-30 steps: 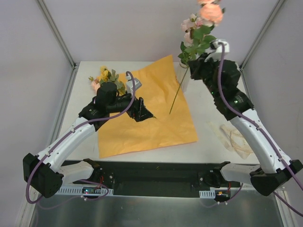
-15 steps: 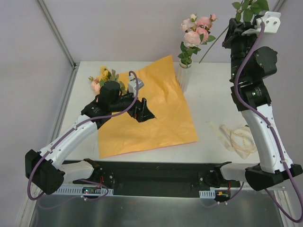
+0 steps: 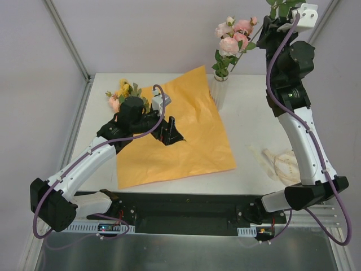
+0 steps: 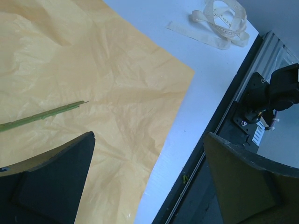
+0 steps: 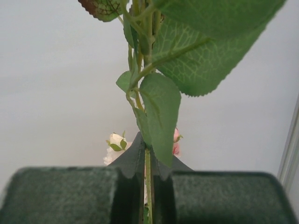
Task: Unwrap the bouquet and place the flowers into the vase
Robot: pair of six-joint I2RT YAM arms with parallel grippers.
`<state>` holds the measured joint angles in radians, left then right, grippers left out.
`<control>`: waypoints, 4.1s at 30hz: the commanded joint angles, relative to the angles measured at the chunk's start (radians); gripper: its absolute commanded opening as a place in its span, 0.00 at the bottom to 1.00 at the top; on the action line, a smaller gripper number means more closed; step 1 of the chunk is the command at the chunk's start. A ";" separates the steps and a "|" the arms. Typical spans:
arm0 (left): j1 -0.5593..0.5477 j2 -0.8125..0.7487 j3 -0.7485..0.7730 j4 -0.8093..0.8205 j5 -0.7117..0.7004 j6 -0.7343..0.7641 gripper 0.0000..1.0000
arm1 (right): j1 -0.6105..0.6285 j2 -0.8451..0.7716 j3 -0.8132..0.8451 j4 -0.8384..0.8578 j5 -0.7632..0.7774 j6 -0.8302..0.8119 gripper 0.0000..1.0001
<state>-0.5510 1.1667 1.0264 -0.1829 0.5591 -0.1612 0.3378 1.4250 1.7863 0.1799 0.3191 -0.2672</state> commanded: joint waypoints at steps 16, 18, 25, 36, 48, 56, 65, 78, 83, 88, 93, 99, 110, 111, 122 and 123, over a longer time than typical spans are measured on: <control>-0.007 -0.016 0.040 -0.009 -0.027 0.026 0.99 | -0.005 0.075 0.038 0.090 -0.057 0.045 0.01; -0.007 -0.015 0.040 -0.010 -0.025 0.026 0.99 | -0.006 0.086 0.022 0.090 -0.060 0.043 0.01; -0.007 -0.001 0.043 -0.009 -0.027 0.023 0.99 | -0.008 0.110 -0.010 0.082 -0.055 0.033 0.01; -0.007 0.022 0.049 -0.009 -0.010 0.008 0.99 | -0.008 0.155 -0.038 0.058 -0.066 0.019 0.01; -0.007 0.039 0.050 -0.012 -0.001 0.002 0.99 | -0.006 0.233 -0.065 0.041 -0.075 0.002 0.01; -0.006 0.039 0.052 -0.015 0.001 0.000 0.99 | -0.008 0.236 -0.117 0.043 -0.066 -0.007 0.08; -0.006 0.033 0.052 -0.016 0.001 -0.001 0.99 | -0.005 0.172 -0.168 -0.019 -0.064 0.025 0.54; 0.013 0.063 0.055 -0.016 0.009 -0.014 0.99 | 0.001 -0.175 -0.467 -0.489 -0.124 0.252 0.92; 0.048 0.111 0.063 -0.016 -0.033 -0.040 0.95 | 0.128 -0.345 -0.701 -0.550 -0.190 0.327 0.92; 0.121 0.183 0.069 -0.016 -0.128 -0.110 0.93 | 0.253 -0.518 -0.962 -0.543 -0.193 0.444 0.92; 0.204 0.234 0.055 -0.016 -0.218 -0.242 0.93 | 0.305 -0.656 -1.074 -0.626 -0.137 0.477 0.92; 0.304 0.393 0.115 -0.003 -0.039 -0.501 0.82 | 0.303 -0.828 -1.099 -0.770 -0.017 0.510 0.93; 0.321 0.602 0.178 -0.001 -0.284 -0.916 0.70 | 0.303 -1.040 -1.088 -0.916 0.067 0.537 0.93; 0.321 0.617 0.188 -0.001 -0.292 -0.920 0.70 | 0.303 -1.055 -1.094 -0.922 0.078 0.539 0.93; 0.322 0.689 0.222 -0.001 -0.396 -0.951 0.59 | 0.305 -1.282 -1.120 -0.999 0.210 0.595 0.97; 0.321 0.695 0.230 0.000 -0.398 -0.949 0.57 | 0.305 -1.296 -1.122 -0.997 0.215 0.595 0.97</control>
<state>-0.2340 1.8515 1.2213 -0.1844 0.2188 -1.0847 0.6392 0.1753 0.6704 -0.8013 0.4683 0.3035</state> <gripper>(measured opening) 0.590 0.971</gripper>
